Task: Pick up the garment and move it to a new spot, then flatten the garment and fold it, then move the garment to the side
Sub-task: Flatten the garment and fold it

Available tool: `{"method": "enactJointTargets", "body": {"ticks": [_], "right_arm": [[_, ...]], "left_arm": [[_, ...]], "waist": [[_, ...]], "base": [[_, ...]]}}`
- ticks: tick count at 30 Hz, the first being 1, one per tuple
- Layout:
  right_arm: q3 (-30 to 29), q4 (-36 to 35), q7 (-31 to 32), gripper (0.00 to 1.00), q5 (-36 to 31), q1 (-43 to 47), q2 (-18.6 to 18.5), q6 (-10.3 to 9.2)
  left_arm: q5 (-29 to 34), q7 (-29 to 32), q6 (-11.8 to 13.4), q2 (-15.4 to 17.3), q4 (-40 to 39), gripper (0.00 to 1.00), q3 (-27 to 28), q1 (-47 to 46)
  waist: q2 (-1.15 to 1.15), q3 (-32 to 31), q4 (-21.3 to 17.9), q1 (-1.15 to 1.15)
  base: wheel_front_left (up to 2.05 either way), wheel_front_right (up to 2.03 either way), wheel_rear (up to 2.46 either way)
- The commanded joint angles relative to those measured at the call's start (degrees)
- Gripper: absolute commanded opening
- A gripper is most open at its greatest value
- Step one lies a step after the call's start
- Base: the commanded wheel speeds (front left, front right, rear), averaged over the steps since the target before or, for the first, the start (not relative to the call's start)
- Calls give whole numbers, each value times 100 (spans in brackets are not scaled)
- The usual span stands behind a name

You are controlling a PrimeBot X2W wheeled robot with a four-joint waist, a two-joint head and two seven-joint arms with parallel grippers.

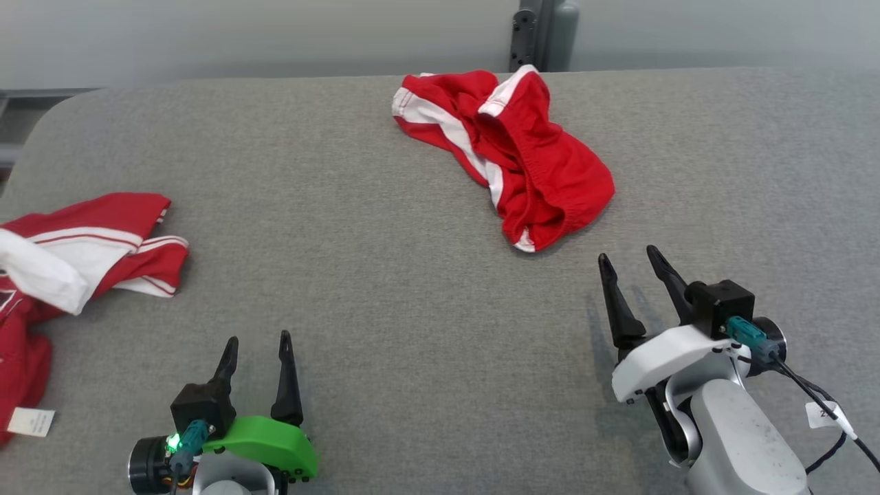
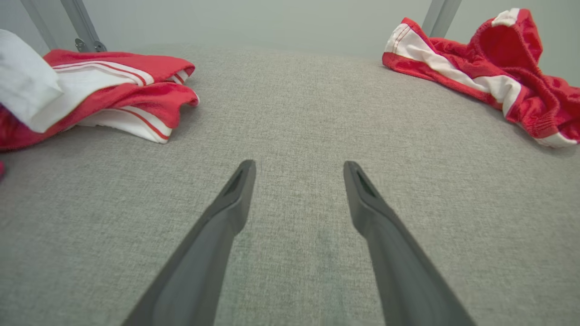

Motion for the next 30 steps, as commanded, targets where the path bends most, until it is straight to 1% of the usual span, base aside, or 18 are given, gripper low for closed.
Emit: {"method": "enactJointTargets", "body": {"ticks": [1,7,13,20,28,29,30], "right_arm": [[18,-1,-2,100,-40,-84,-17,-8],[161,95,-2,100,-191,-227,-54,-8],[190,251,-2,100,-278,-403,-144,-8],[118,509,-2,100,-421,-601,-259,-8],[-45,949,5,100,-603,-801,-315,-8],[-61,983,5,82,-622,-810,-310,-8],[-68,999,6,46,-627,-809,-305,-8]], "left_arm": [[-40,-3,23,21,-6,100,-45,-90],[-156,-3,69,19,-51,100,-235,-146],[-260,-3,125,18,-110,100,-396,-226],[-431,-3,186,18,-203,100,-522,-319],[-580,-3,283,18,-283,100,-734,-511],[-562,-3,289,19,-284,100,-748,-529],[-572,-3,285,19,-286,100,-758,-545]], "waist": [[0,161,440,0],[0,336,902,0],[0,560,1205,0],[0,841,1354,0],[0,1129,1395,0],[0,1150,1391,0],[0,1163,1388,0]], "base": [[0,0,0],[0,0,0],[0,0,0],[0,0,0],[0,0,0],[0,0,0],[0,0,0]]}}
